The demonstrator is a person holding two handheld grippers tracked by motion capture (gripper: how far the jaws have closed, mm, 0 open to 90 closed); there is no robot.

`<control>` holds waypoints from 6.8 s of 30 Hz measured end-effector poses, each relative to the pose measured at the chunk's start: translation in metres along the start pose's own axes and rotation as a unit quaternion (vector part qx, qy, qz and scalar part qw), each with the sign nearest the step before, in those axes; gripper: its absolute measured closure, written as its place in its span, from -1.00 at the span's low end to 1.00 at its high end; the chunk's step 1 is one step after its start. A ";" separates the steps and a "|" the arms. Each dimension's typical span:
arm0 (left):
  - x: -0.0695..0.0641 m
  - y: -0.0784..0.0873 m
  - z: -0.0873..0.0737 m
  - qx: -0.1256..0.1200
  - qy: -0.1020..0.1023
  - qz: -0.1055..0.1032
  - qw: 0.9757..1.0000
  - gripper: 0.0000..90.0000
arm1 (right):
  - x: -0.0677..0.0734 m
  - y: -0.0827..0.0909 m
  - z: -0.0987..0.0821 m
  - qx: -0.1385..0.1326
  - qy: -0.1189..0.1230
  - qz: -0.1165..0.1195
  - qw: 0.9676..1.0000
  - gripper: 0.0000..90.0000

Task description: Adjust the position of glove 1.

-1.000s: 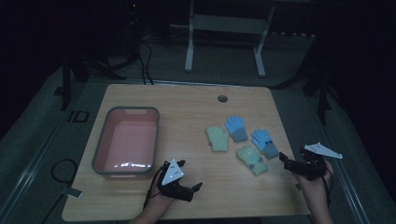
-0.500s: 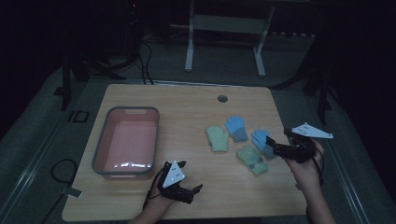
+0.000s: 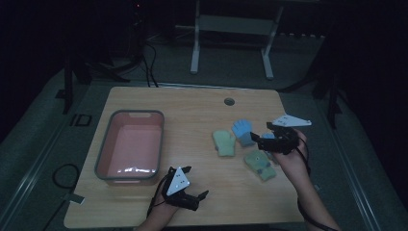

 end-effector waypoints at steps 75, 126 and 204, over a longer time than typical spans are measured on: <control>-0.003 0.000 0.000 0.000 -0.008 0.003 1.000 -1.00 | 0.043 -0.147 -0.041 0.098 -0.043 0.010 0.994 0.92; -0.001 0.000 0.000 -0.004 0.000 -0.001 1.000 -1.00 | 0.101 -0.097 -0.110 0.107 -0.034 0.000 0.994 0.57; -0.002 -0.001 0.001 0.002 -0.003 0.004 1.000 -0.99 | -0.045 -0.041 -0.124 0.108 -0.018 0.020 0.994 0.86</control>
Point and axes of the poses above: each handheld gripper's, and its own axes: y roughly backward along the jaws, z roughly out of its top, x roughly to its left, the point moved 1 cm from there along -y, roughly forward along the jaws, and after that the axes turned 12 degrees about -y, right-handed, at the moved point
